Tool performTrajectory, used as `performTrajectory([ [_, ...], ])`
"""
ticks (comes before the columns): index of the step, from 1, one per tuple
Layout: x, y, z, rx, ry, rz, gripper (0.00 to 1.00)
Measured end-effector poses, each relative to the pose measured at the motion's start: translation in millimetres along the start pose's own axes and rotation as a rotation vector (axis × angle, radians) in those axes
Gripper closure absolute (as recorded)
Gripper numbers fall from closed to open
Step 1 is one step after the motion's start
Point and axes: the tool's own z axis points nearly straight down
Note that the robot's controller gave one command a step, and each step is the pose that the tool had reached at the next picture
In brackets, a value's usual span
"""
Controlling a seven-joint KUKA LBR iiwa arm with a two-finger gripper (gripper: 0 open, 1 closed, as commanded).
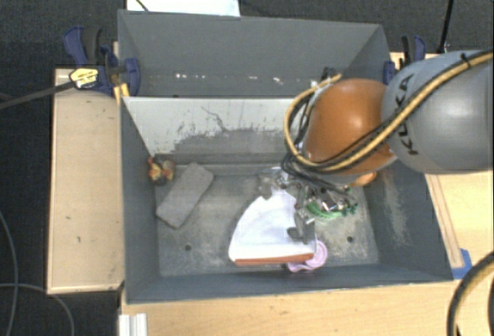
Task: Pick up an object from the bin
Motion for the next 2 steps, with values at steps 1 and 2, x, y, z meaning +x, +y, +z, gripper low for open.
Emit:
performTrajectory([
  [1, -2.4, 10.0, 16.0, -0.005, 0.01, -0.156, 0.0],
  [2, 7.6, 33.1, 42.5, -0.002, 0.004, 0.165, 1.0],
])
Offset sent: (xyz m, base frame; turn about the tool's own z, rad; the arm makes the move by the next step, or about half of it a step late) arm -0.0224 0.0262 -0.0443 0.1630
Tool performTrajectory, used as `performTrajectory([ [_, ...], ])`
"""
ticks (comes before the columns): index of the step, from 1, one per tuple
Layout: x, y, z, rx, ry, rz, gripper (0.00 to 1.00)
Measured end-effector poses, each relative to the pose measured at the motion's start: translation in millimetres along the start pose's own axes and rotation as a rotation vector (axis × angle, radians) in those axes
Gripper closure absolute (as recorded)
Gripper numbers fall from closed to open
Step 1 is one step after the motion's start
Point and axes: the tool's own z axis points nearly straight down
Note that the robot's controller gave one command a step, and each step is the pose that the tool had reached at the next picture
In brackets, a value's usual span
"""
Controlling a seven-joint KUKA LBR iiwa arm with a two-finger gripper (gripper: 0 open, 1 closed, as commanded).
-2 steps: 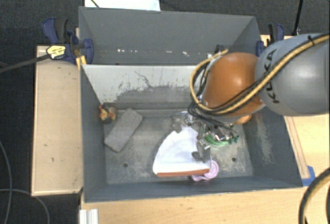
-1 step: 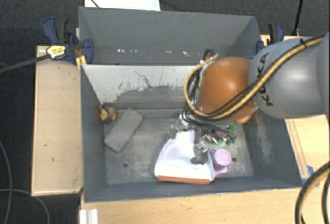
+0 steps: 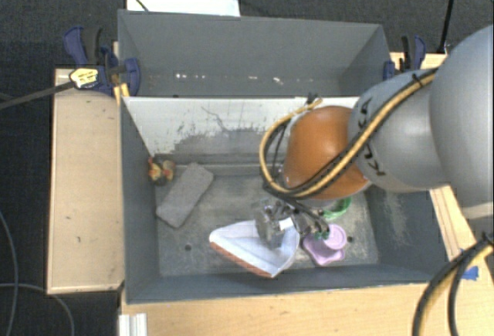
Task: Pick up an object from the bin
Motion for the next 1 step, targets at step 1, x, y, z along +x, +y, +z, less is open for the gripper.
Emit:
performTrajectory([
  [1, -1.5, -0.6, -0.9, 0.001, -0.005, 0.003, 0.0],
])
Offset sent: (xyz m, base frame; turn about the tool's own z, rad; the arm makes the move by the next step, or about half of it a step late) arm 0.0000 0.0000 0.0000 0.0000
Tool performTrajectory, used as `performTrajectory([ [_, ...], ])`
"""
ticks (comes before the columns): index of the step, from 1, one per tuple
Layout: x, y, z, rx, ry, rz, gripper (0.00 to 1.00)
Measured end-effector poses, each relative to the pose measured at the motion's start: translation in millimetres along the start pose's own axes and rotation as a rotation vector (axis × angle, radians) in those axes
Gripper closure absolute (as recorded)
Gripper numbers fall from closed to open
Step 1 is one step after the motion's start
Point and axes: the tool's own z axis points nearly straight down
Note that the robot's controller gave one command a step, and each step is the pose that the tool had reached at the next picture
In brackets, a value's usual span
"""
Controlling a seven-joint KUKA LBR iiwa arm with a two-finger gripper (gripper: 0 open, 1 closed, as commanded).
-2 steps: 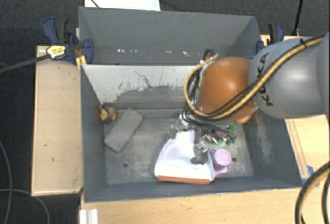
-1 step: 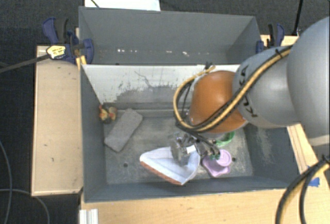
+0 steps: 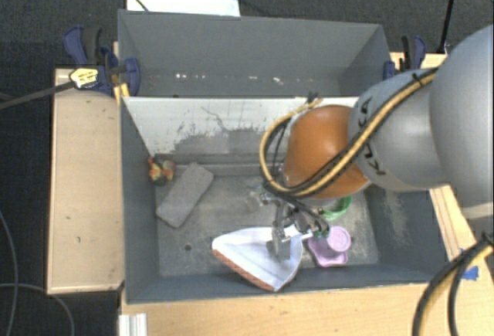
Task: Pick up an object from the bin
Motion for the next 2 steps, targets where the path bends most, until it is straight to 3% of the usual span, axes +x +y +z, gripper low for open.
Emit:
performTrajectory([
  [1, 2.9, 0.6, 2.0, -0.001, 0.01, 0.002, 1.0],
  [2, 2.9, 0.5, 2.0, -0.001, 0.01, 0.002, 1.0],
])
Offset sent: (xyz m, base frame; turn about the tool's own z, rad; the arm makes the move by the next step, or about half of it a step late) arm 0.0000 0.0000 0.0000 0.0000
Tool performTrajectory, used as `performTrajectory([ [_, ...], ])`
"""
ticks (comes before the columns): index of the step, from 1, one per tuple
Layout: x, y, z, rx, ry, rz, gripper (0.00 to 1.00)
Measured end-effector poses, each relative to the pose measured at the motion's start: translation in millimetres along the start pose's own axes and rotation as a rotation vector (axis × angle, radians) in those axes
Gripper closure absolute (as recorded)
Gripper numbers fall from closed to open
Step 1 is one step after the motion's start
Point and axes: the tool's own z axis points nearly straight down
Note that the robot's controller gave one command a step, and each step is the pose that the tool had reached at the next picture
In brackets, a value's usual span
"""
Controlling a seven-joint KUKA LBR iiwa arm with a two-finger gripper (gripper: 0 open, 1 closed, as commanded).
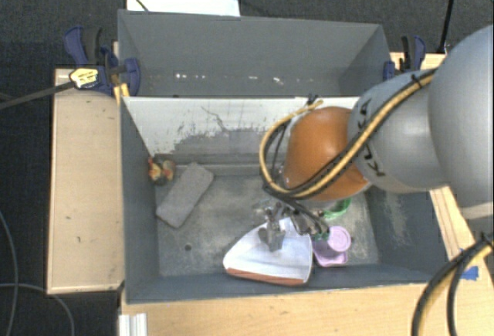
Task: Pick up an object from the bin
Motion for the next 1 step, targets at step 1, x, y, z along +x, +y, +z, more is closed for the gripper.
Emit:
performTrajectory([
  [1, 15.7, 13.1, -136.3, 0.001, 0.001, -0.041, 1.0],
])
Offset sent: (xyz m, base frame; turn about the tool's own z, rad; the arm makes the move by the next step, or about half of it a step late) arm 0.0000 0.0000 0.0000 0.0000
